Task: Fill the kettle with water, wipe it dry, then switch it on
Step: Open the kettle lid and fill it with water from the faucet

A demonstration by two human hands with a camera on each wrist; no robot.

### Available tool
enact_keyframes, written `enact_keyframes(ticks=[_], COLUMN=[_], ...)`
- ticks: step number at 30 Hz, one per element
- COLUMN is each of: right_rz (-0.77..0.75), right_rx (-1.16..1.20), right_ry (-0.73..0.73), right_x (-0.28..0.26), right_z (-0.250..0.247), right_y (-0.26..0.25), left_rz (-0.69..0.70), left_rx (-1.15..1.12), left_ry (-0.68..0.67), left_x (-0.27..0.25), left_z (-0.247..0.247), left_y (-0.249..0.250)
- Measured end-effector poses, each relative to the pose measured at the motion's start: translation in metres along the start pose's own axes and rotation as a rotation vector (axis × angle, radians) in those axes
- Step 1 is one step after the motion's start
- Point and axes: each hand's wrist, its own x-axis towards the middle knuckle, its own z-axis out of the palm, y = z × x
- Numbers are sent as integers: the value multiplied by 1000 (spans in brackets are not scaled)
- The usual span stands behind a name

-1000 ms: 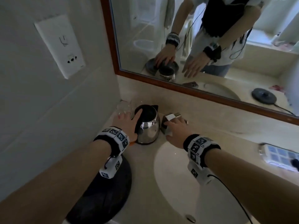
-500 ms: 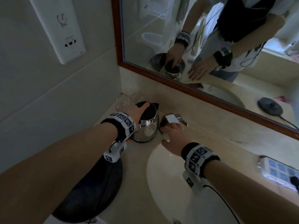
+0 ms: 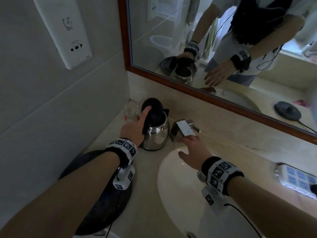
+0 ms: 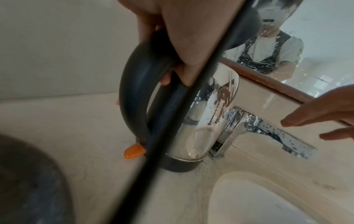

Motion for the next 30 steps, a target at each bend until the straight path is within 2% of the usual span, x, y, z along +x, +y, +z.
enact_keyframes(ticks=[6, 12, 18, 24, 27, 30], right_rz=[21, 113, 167, 249, 293, 329], right_rx=[65, 117, 131, 135, 139, 137], right_ry=[25, 75, 126, 137, 101, 34], right_x=[-5, -5, -12, -6, 5, 22], right_z=[-9, -30, -52, -63, -59, -50], right_y=[5, 21, 43, 76, 85, 91], left_rz=[-2, -16, 25, -4, 40, 83], left_rx=[-344, -463, -503, -555, -561, -572], left_ry=[66, 143, 104, 86, 34, -76], left_x=[0, -7, -30, -74, -97, -113], left_z=[4, 0, -11, -14, -4, 18], left_y=[-9, -2, 17, 39, 52, 65])
